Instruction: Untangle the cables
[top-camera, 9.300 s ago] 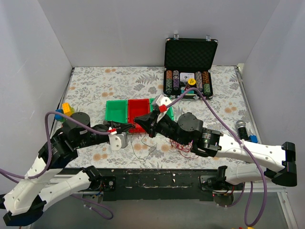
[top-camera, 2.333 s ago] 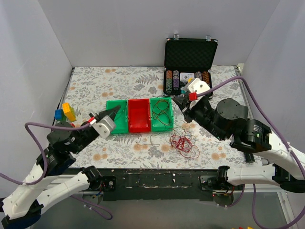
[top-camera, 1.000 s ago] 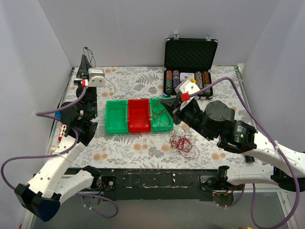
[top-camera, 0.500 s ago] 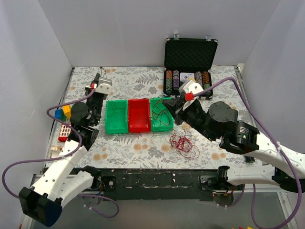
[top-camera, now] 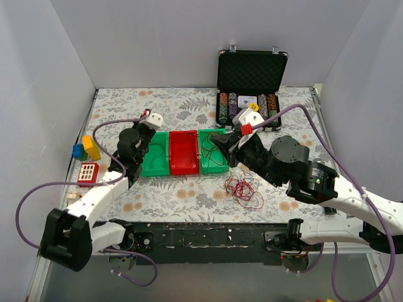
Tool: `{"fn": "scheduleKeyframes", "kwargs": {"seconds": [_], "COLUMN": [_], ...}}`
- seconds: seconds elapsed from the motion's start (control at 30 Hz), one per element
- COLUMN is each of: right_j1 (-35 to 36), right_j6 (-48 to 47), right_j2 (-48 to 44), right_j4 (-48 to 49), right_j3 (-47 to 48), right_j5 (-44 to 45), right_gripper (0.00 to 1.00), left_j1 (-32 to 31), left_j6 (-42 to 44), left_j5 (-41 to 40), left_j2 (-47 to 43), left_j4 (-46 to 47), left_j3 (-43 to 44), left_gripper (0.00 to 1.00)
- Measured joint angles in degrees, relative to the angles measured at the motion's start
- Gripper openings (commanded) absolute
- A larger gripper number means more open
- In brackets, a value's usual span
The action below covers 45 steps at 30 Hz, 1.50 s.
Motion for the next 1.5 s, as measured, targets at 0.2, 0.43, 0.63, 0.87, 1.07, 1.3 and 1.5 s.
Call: {"fn": "scheduleKeyframes", "kwargs": {"seconds": [0.2, 0.43, 0.63, 0.87, 1.07, 1.3, 1.5], "right_j1": [0.00, 0.00, 0.00, 0.00, 0.00, 0.00, 0.00], "right_j6": [1.03, 1.11, 1.11, 1.11, 1.14, 1.14, 1.11], "right_j2": [0.11, 1.27, 1.75, 2.14, 3.34, 4.63, 4.85], "right_j4": [1.53, 2.89, 4.11, 5.70, 6.32, 6.54, 6.73], "right_j3": [-0.35, -0.33, -0.33, -0.33, -0.33, -0.31, 0.46], "right_j5": [-1.31, -1.68, -1.66, -1.64, -1.60, -1.38, -1.14], "right_gripper": [0.01, 0.01, 0.01, 0.01, 0.01, 0.01, 0.01], "left_j1": [4.87, 6.69, 6.67, 6.67, 6.67, 7.13, 7.61], "left_j6": [-2.60, -4.50, -4.92, -5.64, -6.40, -8.31, -9.16], "left_j5": [0.87, 6.82, 11.32, 14.60, 15.91, 18.10, 20.22], "left_j2": [13.20, 21.09, 25.92, 28.81, 30.69, 28.98, 19.74], "left_j4": [0.26, -6.78, -14.82, -19.32, -22.84, -30.03, -33.27], "left_j3": [4.66, 7.30, 8.61, 8.61, 8.61, 13.66, 15.28], "left_gripper": [0.00, 0.00, 0.00, 0.03, 0.24, 0.74, 0.95]}}
